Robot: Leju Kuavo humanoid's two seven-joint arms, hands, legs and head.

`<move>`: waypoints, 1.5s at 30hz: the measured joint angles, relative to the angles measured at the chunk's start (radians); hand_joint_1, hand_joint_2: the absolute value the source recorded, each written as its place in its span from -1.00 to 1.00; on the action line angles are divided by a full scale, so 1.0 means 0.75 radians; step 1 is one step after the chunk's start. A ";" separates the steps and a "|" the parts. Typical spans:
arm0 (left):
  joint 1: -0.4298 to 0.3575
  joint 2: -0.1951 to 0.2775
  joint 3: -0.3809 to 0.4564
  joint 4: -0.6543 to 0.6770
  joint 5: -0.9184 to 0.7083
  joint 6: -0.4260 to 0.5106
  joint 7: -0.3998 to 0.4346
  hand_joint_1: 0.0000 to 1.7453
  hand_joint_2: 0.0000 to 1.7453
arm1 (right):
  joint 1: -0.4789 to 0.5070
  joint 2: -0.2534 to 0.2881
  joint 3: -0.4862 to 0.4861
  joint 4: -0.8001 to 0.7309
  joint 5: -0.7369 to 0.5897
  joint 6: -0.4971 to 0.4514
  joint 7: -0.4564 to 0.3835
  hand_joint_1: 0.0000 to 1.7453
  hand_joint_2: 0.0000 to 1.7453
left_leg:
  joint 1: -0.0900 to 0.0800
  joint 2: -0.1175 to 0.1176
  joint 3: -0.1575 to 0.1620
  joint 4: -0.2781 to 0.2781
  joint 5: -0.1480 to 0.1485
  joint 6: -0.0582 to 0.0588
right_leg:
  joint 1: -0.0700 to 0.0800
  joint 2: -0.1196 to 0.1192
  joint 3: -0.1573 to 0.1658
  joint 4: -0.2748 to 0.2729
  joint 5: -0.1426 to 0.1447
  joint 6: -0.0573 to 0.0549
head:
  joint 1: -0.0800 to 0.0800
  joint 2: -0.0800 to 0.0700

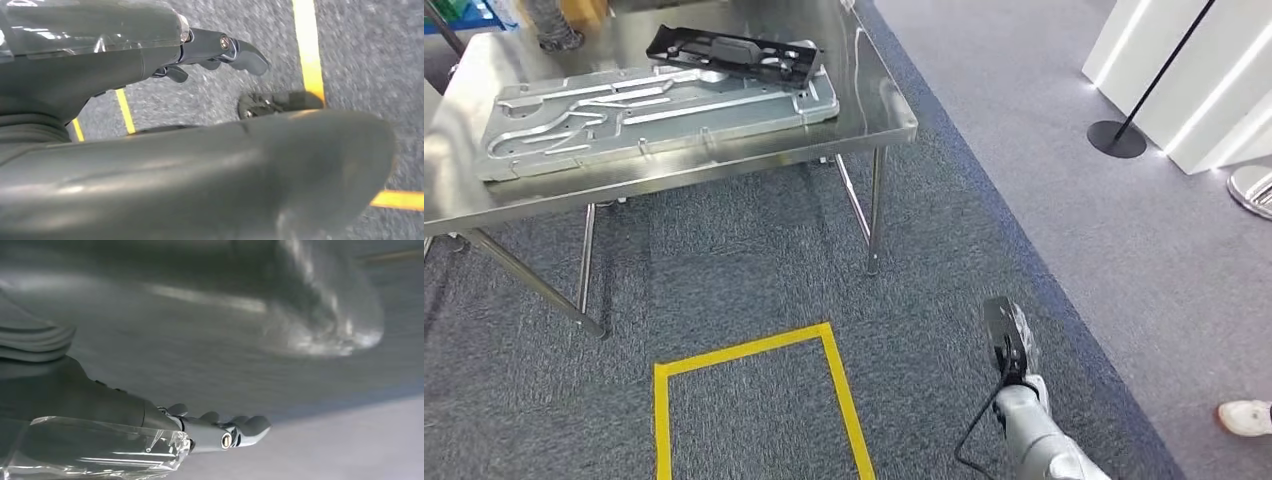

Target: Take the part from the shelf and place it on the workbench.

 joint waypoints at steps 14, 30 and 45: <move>-0.083 -0.001 -0.052 0.000 -0.084 0.075 -0.011 -1.00 -1.00 | 0.434 0.016 -0.355 0.193 -0.168 0.284 0.015 -1.00 -1.00 | 0.006 -0.007 0.175 0.066 -0.138 0.002 | 0.060 -0.188 -0.157 0.000 0.139 -0.089 | -0.001 0.000; -0.059 0.004 -0.092 0.000 -0.130 0.130 0.097 -1.00 1.00 | 0.465 0.116 -0.318 0.271 -0.091 0.358 0.271 -1.00 -1.00 | -0.053 -0.070 0.074 -0.015 -0.062 0.052 | 0.058 -0.069 0.005 -0.002 -0.010 -0.089 | -0.001 0.000; -0.044 0.010 -0.108 0.000 -0.156 0.143 0.128 -1.00 1.00 | 0.472 0.063 -0.320 0.305 -0.083 0.387 0.332 -1.00 1.00 | -0.022 -0.056 0.071 0.006 -0.067 0.003 | 0.050 -0.115 -0.005 -0.017 0.018 -0.096 | -0.001 0.000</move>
